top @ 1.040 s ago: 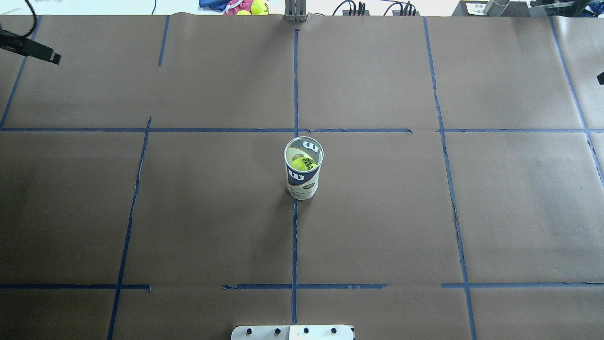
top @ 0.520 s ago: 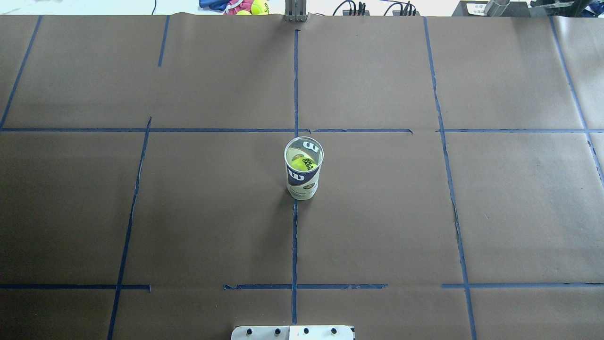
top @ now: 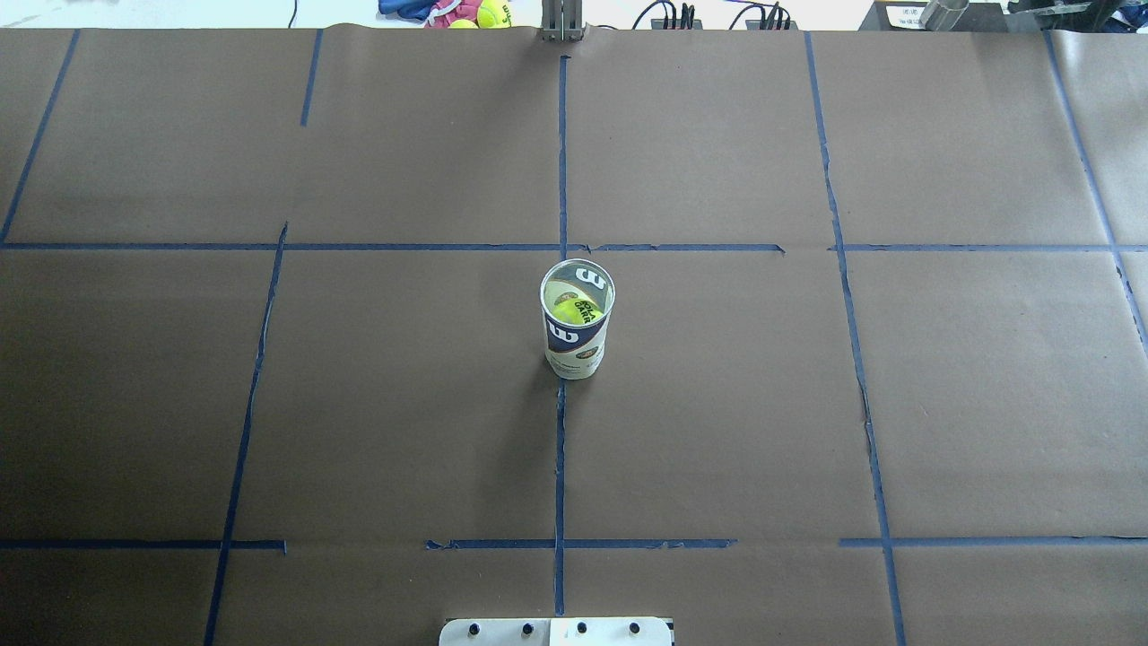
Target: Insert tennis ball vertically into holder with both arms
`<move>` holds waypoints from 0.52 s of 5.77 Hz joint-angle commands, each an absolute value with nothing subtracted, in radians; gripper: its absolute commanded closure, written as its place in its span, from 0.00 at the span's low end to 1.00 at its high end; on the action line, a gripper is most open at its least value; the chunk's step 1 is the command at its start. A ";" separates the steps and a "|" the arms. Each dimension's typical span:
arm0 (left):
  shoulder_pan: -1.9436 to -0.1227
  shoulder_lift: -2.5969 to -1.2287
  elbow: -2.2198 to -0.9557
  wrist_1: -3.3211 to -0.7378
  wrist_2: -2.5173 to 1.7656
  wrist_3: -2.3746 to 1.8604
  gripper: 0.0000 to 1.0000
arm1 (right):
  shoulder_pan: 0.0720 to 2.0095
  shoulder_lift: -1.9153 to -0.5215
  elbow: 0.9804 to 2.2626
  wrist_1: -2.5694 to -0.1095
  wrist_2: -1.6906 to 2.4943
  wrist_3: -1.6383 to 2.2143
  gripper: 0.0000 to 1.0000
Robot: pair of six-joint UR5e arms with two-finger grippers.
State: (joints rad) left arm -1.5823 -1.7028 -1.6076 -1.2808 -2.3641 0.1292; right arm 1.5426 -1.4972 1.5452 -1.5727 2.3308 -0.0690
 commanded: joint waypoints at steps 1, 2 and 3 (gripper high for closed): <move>-1.591 -1.628 -1.614 -1.327 -2.381 0.127 0.00 | 1.543 -1.512 1.555 -1.568 2.330 -0.069 0.00; -1.591 -1.596 -1.620 -1.328 -2.422 0.129 0.00 | 1.542 -1.526 1.555 -1.566 2.332 -0.069 0.00; -1.589 -1.595 -1.649 -1.324 -2.421 0.124 0.00 | 1.542 -1.517 1.558 -1.566 2.338 -0.054 0.00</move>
State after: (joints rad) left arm -1.5901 -1.6049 -1.6272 -1.3255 -2.4113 0.1272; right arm 1.5422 -1.5197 1.5558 -1.5669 2.3330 -0.0645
